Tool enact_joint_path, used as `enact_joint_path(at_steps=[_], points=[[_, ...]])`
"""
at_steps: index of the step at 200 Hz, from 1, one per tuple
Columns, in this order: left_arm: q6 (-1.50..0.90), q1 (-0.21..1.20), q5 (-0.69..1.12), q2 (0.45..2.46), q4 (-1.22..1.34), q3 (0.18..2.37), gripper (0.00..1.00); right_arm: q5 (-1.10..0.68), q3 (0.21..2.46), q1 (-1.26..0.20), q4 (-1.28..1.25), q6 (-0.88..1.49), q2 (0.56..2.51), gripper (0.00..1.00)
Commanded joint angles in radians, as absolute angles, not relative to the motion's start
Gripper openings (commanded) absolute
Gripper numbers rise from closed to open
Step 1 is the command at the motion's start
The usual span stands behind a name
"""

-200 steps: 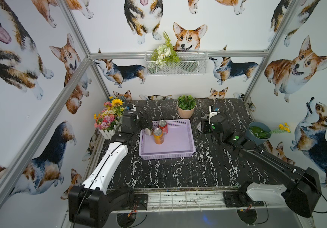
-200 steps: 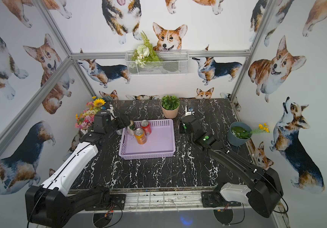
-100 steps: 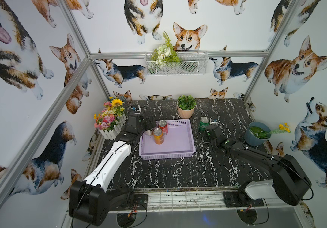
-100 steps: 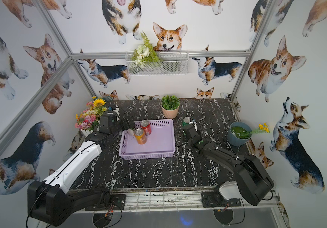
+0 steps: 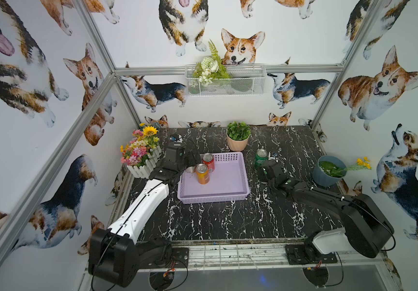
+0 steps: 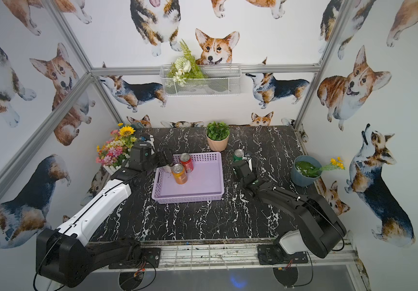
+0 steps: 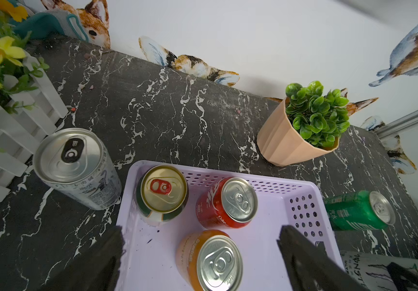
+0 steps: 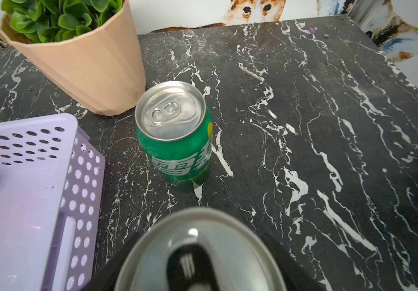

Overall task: Take out the drinks from the basket
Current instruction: Place the drink at the center of the board.

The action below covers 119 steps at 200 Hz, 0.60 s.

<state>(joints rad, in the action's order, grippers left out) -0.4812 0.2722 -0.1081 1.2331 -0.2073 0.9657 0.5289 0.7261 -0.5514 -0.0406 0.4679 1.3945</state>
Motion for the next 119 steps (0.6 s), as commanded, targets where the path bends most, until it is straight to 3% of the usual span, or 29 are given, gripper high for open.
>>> enact_joint_path(at_steps=[1,6,95,119], points=[[-0.477,0.276,-0.119,1.233,-0.217,0.976,1.00,0.535,0.740,-0.553,-0.070,0.490,1.390,0.94],[-0.476,0.278,-0.119,1.233,-0.217,0.976,1.00,0.537,0.743,-0.554,-0.068,0.489,1.387,1.00],[-0.468,0.336,-0.157,1.284,-0.219,0.980,1.00,0.498,0.787,-0.553,-0.069,0.457,1.216,0.99],[-0.465,0.400,-0.204,1.362,-0.250,1.011,0.95,0.471,0.805,-0.553,-0.055,0.467,1.216,0.99]])
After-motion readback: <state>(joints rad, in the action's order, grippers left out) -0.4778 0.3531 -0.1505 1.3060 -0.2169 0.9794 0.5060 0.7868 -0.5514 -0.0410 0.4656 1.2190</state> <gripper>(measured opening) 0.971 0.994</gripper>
